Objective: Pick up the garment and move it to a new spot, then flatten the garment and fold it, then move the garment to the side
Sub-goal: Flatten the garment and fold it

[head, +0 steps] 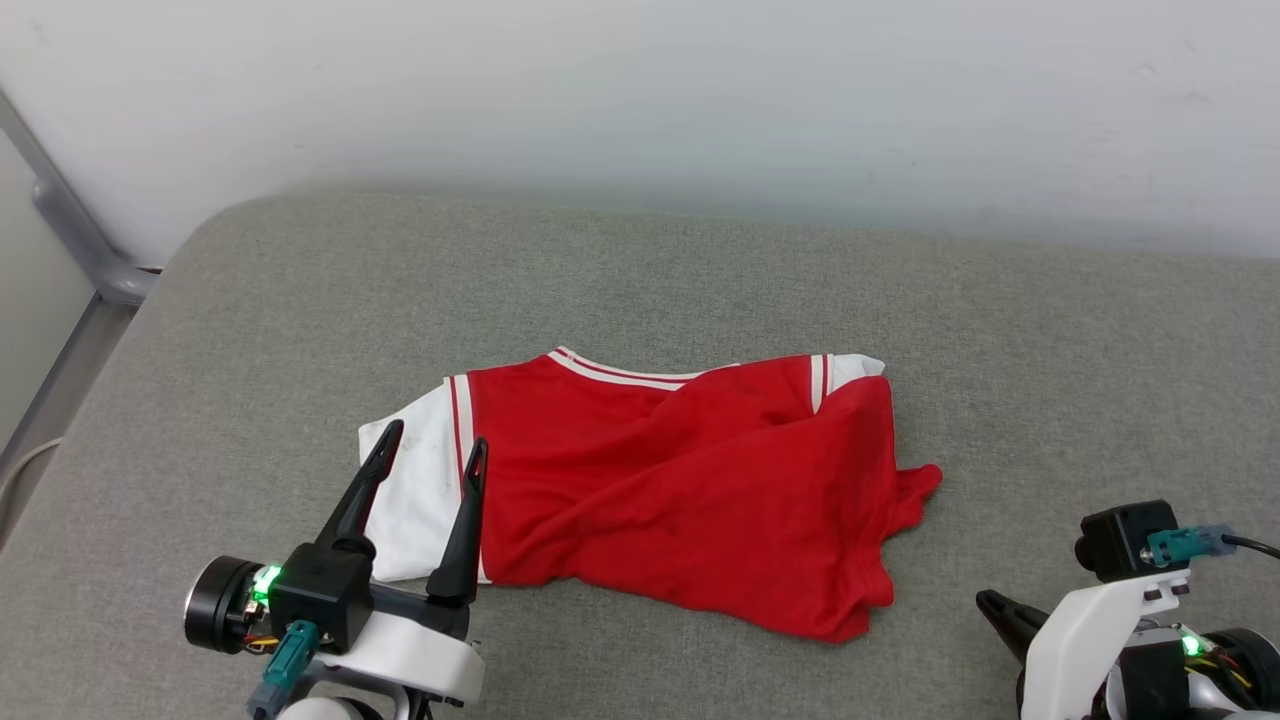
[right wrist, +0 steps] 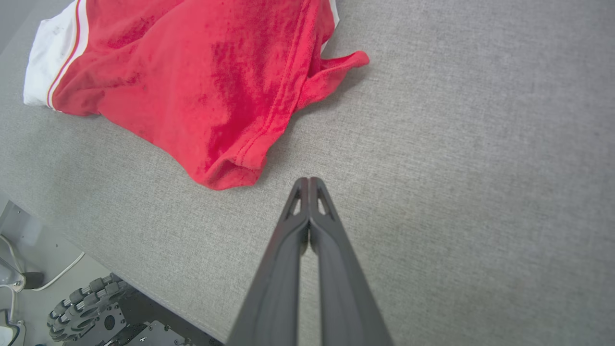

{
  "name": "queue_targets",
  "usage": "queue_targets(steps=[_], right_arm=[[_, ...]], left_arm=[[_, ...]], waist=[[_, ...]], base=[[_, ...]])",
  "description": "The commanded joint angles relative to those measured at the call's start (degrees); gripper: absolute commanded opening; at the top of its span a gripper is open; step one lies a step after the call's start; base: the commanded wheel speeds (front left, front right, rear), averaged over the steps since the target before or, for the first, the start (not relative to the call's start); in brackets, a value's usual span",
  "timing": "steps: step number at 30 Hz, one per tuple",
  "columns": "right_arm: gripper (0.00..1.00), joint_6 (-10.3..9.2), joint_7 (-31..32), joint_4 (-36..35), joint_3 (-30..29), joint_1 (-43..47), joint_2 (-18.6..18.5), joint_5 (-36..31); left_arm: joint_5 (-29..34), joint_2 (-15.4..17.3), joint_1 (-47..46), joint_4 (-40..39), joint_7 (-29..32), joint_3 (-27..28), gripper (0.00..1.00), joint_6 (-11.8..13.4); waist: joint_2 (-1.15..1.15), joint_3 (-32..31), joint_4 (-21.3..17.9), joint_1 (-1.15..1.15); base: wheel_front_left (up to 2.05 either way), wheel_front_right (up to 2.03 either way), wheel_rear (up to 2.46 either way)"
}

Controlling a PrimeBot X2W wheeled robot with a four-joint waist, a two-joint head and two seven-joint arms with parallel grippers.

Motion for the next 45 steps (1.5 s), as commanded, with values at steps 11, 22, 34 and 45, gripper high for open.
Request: queue_targets(steps=[11,22,34,45], right_arm=[[1.0,-0.04,2.2,-0.6,1.9,-4.4,-1.6,-1.8],[1.0,-0.04,11.1,6.2,9.5,-14.5,-5.2,-0.6],[1.0,-0.04,13.6,19.2,13.4,-19.8,-6.8,-0.8],[0.0,-0.04,12.1,24.8,15.6,-18.4,-7.5,1.2]], left_arm=[[0.1,-0.6,-0.3,0.1,-0.1,-0.7,1.0,-0.8],[-0.1,-1.4,-2.1,1.0,-0.2,-1.9,1.0,-1.2],[-0.3,-2.4,-3.6,1.9,-0.2,-2.4,1.0,-1.4],[-0.1,-2.8,-3.8,2.4,-0.2,-2.0,1.0,-1.6]], waist=[[0.0,1.1,1.5,0.0],[0.0,4.3,6.5,0.0],[0.0,6.9,12.0,0.0],[0.0,7.4,12.6,0.0]], base=[[0.0,0.0,0.0],[0.0,0.0,0.0],[0.0,0.0,0.0],[0.0,0.0,0.0]])
